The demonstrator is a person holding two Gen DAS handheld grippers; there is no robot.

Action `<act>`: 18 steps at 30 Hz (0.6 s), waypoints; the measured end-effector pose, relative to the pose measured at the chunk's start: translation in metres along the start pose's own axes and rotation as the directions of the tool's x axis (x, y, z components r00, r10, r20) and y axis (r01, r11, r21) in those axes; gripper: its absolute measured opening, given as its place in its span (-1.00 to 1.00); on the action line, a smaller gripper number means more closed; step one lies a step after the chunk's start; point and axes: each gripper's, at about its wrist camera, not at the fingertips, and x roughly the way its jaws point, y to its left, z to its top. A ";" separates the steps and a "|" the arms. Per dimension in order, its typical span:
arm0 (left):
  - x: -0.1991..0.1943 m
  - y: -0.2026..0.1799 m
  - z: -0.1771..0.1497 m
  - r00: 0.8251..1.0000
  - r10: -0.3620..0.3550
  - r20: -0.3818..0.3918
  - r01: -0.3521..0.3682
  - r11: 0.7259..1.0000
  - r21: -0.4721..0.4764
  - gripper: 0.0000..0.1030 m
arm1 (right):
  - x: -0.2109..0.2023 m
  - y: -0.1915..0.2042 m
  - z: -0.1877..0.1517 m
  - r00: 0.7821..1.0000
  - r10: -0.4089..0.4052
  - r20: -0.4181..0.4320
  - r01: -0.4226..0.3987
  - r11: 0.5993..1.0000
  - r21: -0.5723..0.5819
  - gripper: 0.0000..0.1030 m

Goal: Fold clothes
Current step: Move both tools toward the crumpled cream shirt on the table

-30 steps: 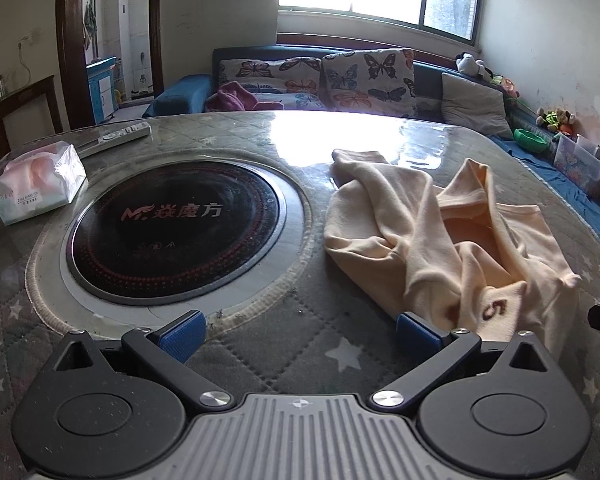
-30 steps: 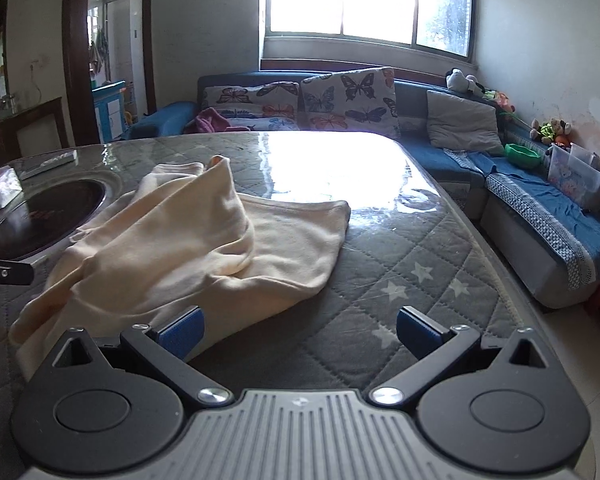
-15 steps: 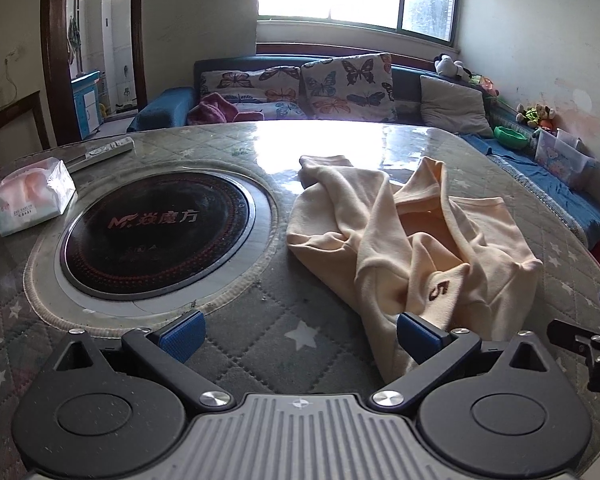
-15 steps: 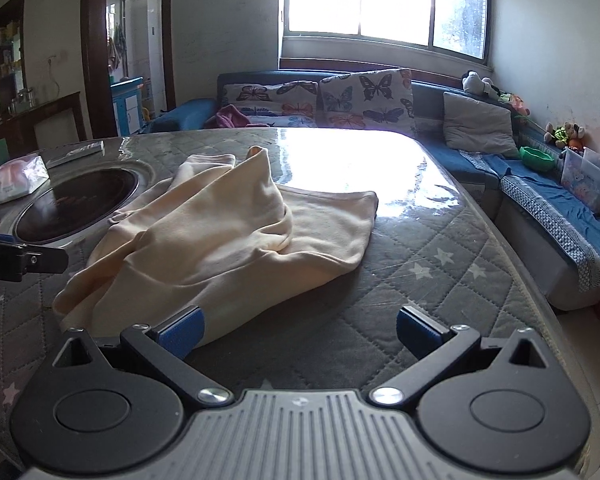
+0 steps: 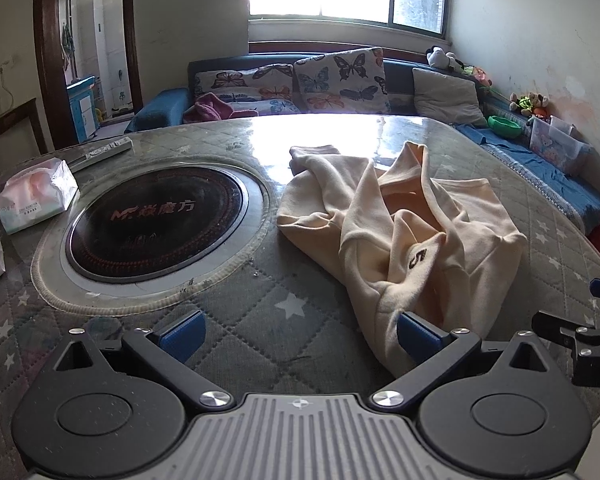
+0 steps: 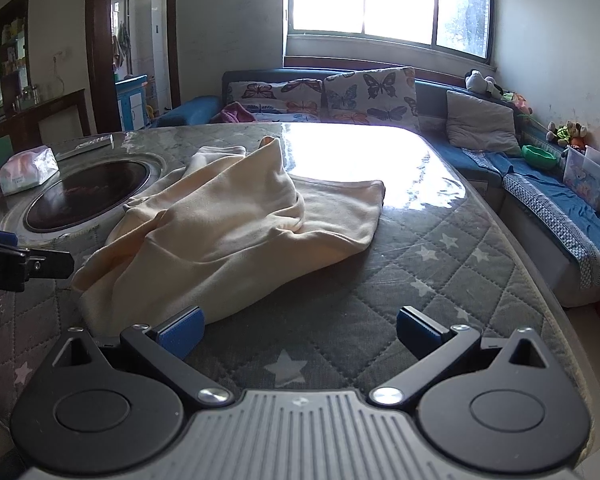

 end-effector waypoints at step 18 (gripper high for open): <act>-0.007 -0.013 -0.013 1.000 -0.005 -0.017 0.006 0.999 0.043 1.00 | -0.012 0.004 -0.007 1.000 -0.001 0.014 0.001 1.000 -0.007 1.00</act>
